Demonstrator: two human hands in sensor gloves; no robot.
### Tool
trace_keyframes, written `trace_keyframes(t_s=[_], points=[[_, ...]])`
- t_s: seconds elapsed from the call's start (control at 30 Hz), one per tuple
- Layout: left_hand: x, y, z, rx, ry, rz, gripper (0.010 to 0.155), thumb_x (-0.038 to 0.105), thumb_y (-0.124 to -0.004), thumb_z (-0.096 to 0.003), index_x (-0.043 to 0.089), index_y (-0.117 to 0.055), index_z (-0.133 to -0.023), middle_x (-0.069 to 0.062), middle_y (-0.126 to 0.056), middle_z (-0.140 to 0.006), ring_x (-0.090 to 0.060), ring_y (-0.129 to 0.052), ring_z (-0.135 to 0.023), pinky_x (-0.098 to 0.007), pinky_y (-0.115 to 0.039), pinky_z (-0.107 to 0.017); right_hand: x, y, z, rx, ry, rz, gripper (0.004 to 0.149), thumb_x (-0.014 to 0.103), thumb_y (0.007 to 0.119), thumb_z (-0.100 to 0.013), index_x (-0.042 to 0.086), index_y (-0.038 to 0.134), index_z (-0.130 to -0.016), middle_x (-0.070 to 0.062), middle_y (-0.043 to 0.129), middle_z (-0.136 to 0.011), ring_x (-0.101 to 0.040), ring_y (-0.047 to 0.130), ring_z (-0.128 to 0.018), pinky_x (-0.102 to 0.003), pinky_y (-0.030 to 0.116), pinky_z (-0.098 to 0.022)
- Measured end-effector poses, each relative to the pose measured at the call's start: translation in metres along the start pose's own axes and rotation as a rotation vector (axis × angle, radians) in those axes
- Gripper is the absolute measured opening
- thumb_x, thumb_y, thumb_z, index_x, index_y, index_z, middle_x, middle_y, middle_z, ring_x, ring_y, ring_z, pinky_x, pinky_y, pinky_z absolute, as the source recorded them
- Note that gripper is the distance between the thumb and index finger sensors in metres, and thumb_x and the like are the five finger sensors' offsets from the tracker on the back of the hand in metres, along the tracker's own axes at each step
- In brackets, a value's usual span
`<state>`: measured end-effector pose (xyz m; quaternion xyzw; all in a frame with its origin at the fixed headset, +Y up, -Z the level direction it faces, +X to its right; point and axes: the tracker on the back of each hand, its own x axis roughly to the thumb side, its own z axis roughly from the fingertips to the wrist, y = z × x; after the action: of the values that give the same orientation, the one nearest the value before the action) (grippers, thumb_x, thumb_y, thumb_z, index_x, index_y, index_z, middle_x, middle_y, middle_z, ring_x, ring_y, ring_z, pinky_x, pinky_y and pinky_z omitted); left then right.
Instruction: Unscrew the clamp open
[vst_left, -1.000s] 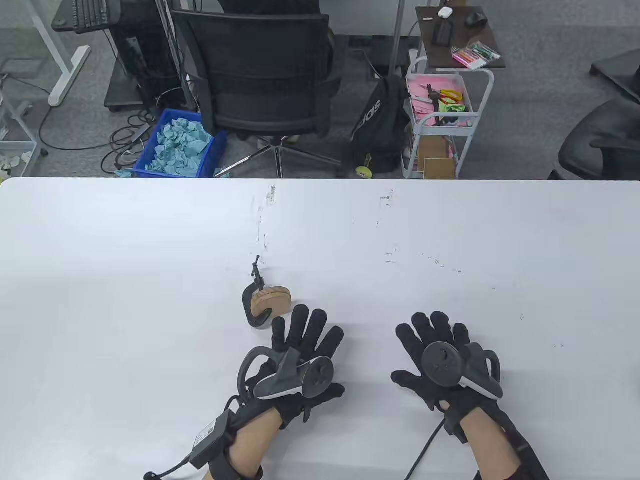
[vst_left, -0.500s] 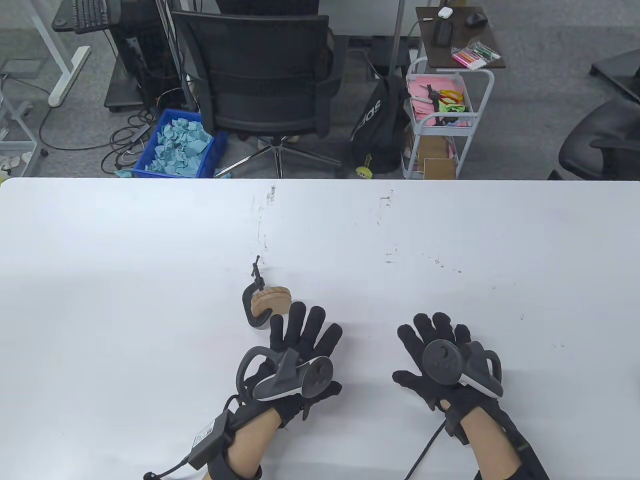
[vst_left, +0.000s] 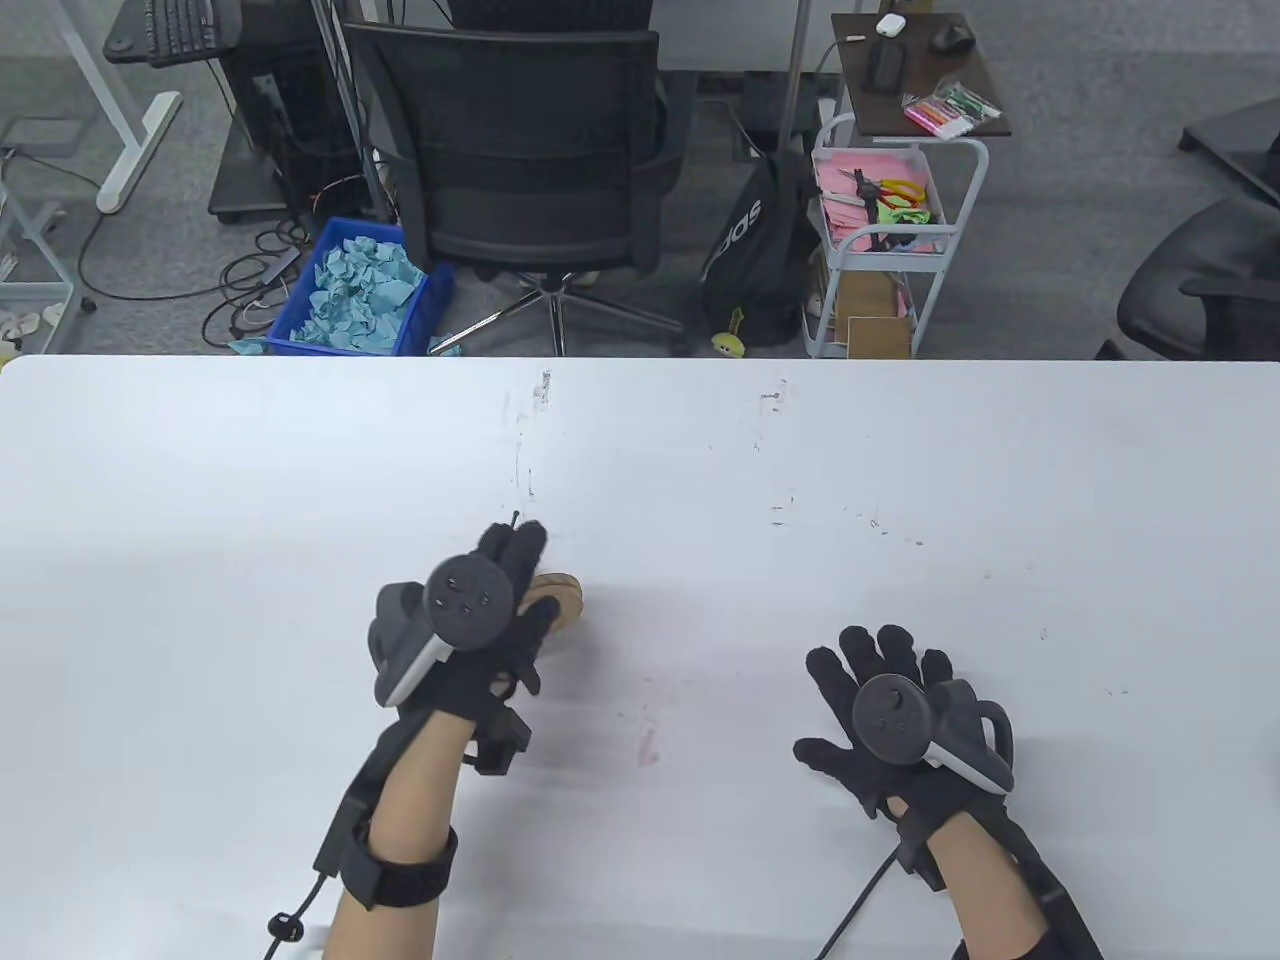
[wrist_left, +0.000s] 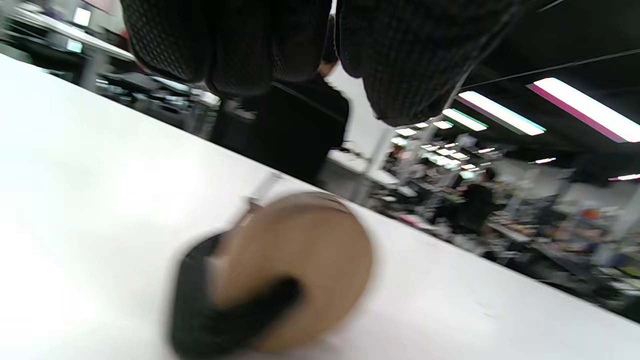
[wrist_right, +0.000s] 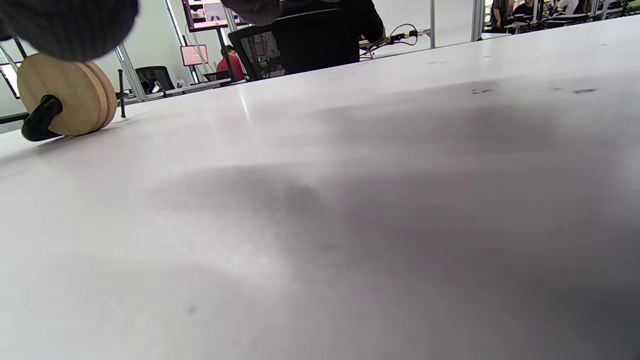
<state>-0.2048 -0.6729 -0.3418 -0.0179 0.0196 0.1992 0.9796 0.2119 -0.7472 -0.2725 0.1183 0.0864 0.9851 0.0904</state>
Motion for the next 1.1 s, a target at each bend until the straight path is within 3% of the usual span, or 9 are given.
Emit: trace_keyframes(t_s=[0.17, 0.43, 0.57, 0.67, 0.8, 0.97, 1.1], points=[[-0.039, -0.015, -0.041, -0.12, 0.201, -0.029, 0.054, 0.039, -0.089, -0.0465, 0.03, -0.075, -0.099, -0.005, -0.084, -0.092, -0.024, -0.096, -0.07, -0.042, -0.08, -0.059, 0.0, 0.001, -0.001, 0.019, 0.012, 0.01, 0.086, 0.072, 0.065, -0.037, 0.036, 0.032, -0.107, -0.001, 0.018, -0.112, -0.045, 0.012, -0.105, -0.069, 0.014, -0.069], [-0.051, -0.058, -0.073, -0.248, 0.249, -0.032, 0.061, 0.05, -0.093, -0.0399, 0.031, -0.078, -0.097, -0.003, -0.085, -0.083, -0.02, -0.092, -0.061, -0.04, -0.08, -0.056, 0.002, 0.002, -0.001, 0.045, 0.015, 0.026, 0.086, 0.072, 0.065, -0.037, 0.035, 0.032, -0.107, -0.001, 0.018, -0.112, -0.045, 0.011, -0.105, -0.069, 0.014, -0.069], [-0.058, -0.07, -0.077, -0.286, 0.254, 0.048, 0.063, 0.045, -0.097, -0.0391, 0.032, -0.076, -0.098, -0.007, -0.081, -0.085, -0.022, -0.087, -0.064, -0.043, -0.076, -0.06, 0.003, 0.003, -0.001, 0.053, 0.011, 0.032, 0.086, 0.072, 0.065, -0.037, 0.036, 0.032, -0.107, -0.001, 0.018, -0.112, -0.045, 0.011, -0.105, -0.068, 0.014, -0.069], [-0.055, -0.071, -0.076, -0.259, 0.216, 0.018, 0.045, 0.04, -0.095, -0.0413, 0.036, -0.089, -0.085, -0.007, -0.077, -0.091, -0.023, -0.085, -0.068, -0.043, -0.076, -0.062, 0.003, 0.003, -0.002, 0.056, 0.01, 0.033, 0.086, 0.072, 0.065, -0.037, 0.035, 0.032, -0.108, -0.001, 0.018, -0.112, -0.045, 0.012, -0.105, -0.068, 0.014, -0.069], [-0.053, -0.071, -0.073, -0.238, 0.17, 0.003, 0.045, 0.035, -0.095, -0.0406, 0.04, -0.087, -0.084, -0.007, -0.076, -0.095, -0.024, -0.086, -0.073, -0.044, -0.076, -0.065, 0.003, 0.005, -0.003, 0.068, 0.01, 0.037, 0.086, 0.072, 0.065, -0.037, 0.036, 0.032, -0.108, -0.001, 0.018, -0.112, -0.045, 0.012, -0.105, -0.068, 0.014, -0.069], [-0.054, -0.058, -0.065, -0.216, 0.128, 0.115, 0.045, 0.038, -0.095, -0.0393, 0.043, -0.083, -0.083, -0.005, -0.088, -0.091, -0.031, -0.096, -0.077, -0.051, -0.079, -0.066, 0.003, 0.003, -0.002, 0.064, 0.011, 0.026, 0.086, 0.072, 0.065, -0.037, 0.035, 0.032, -0.107, -0.001, 0.018, -0.112, -0.045, 0.012, -0.105, -0.068, 0.014, -0.069], [-0.047, -0.047, -0.056, -0.207, 0.045, 0.181, 0.041, 0.042, -0.095, -0.0365, 0.042, -0.088, -0.077, -0.002, -0.092, -0.091, -0.033, -0.102, -0.078, -0.05, -0.084, -0.062, 0.002, 0.003, -0.001, 0.065, 0.014, 0.019, 0.085, 0.072, 0.065, -0.037, 0.035, 0.032, -0.108, -0.001, 0.018, -0.112, -0.045, 0.012, -0.105, -0.068, 0.014, -0.069]])
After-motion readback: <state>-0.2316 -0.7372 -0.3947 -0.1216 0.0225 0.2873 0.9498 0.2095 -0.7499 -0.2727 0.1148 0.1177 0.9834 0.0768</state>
